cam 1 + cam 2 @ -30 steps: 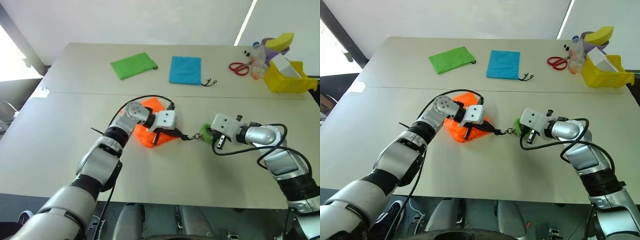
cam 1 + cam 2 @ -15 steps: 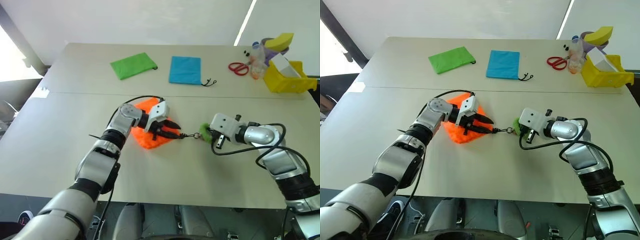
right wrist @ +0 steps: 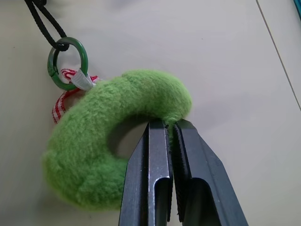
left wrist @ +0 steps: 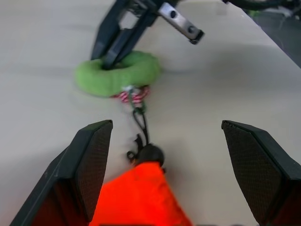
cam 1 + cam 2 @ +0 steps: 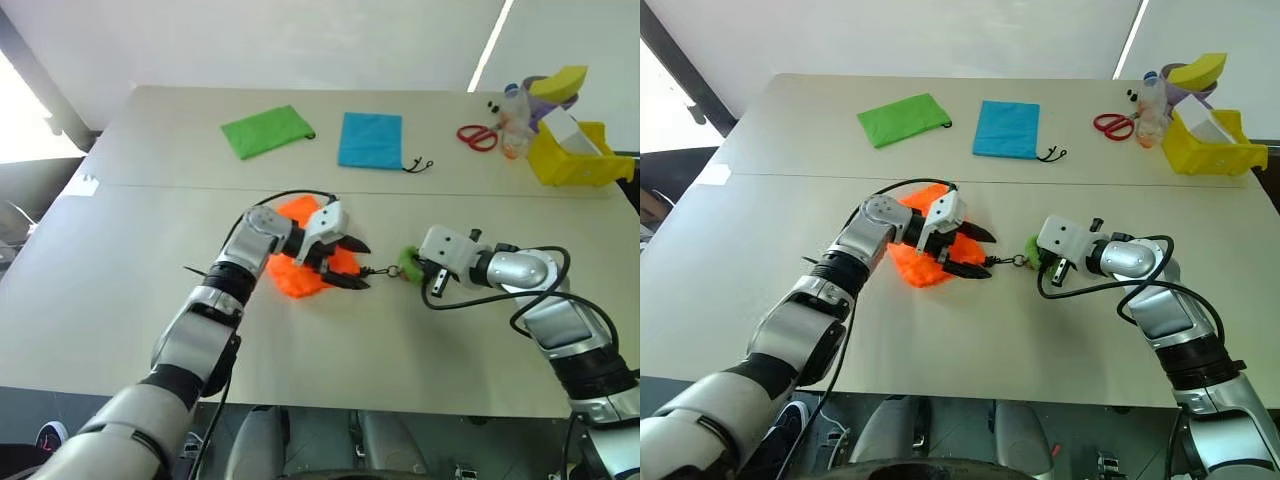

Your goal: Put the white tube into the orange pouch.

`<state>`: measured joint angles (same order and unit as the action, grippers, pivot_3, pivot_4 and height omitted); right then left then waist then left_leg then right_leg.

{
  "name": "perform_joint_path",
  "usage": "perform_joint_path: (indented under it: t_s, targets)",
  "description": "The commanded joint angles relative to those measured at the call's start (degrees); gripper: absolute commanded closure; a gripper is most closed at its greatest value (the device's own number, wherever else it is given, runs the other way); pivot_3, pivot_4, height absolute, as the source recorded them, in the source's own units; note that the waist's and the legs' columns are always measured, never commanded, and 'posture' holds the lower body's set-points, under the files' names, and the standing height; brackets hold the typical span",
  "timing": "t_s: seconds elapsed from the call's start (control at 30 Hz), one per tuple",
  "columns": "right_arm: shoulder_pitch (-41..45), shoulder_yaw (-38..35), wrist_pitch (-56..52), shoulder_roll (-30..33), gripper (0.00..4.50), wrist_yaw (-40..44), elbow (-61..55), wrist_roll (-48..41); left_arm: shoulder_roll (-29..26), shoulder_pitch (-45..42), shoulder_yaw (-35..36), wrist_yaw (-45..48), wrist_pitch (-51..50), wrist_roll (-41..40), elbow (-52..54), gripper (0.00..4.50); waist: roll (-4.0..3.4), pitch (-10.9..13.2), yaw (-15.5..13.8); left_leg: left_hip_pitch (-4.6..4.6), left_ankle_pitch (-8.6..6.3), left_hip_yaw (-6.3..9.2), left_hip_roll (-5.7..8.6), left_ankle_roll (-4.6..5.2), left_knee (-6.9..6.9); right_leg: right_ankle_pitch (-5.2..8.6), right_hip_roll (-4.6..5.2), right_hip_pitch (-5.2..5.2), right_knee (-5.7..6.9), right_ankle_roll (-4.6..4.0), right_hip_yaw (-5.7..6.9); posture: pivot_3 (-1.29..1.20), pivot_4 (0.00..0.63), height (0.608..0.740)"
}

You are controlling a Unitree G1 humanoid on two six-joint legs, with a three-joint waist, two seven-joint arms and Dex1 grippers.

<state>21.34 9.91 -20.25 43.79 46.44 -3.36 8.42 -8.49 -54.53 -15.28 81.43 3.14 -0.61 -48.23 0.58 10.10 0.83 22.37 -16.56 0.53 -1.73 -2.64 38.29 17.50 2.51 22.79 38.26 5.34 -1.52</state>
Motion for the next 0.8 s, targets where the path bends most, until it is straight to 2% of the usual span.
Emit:
perform_joint_path:
  t_s: [0.03,0.23,0.47,0.6,0.8]
  targets:
    - [1.7,-0.5,1.8,0.3,4.5,-0.9,1.2,1.0,-0.8,-0.5,-1.2,-1.6,2.7,1.6,1.3,0.54,0.0,0.0,0.0,-0.01,0.0,0.0,0.0,0.0,0.0,0.0,0.0,0.0,0.01,0.0,0.0,0.0,0.15,0.74]
    - [1.5,-0.7,2.0,1.2,4.5,-1.2,1.8,2.1,-0.8,-0.5,-1.2,-3.5,1.4,1.6,0.5,0.54,0.0,0.0,-0.1,-0.02,0.04,-0.01,0.01,0.03,0.01,0.0,0.02,-0.01,0.04,0.0,0.0,0.0,0.15,0.74]
    - [1.0,-0.7,1.6,1.4,4.5,-0.4,0.2,1.7,1.7,0.5,1.4,-7.5,-20.5,-3.0,6.2,0.54,0.0,0.0,-0.1,-0.01,0.04,0.0,0.03,0.03,0.02,-0.01,0.04,-0.02,0.05,0.01,0.0,0.0,0.15,0.74]
    - [1.3,-0.5,1.8,1.1,4.5,-0.4,0.5,1.8,1.1,1.2,-1.3,-8.4,-28.9,-1.9,11.9,0.54,0.0,0.0,-0.1,-0.02,0.04,0.02,0.03,0.03,0.02,-0.01,0.03,-0.02,0.06,0.01,0.0,0.0,0.15,0.74]
    - [1.7,-0.1,2.4,0.7,4.5,-0.6,0.9,2.2,-0.8,1.6,-6.6,-11.1,-31.6,2.1,16.8,0.54,0.0,0.0,-0.1,-0.02,0.05,0.02,0.03,0.01,0.02,-0.01,0.04,-0.03,0.07,0.01,0.0,0.0,0.15,0.74]
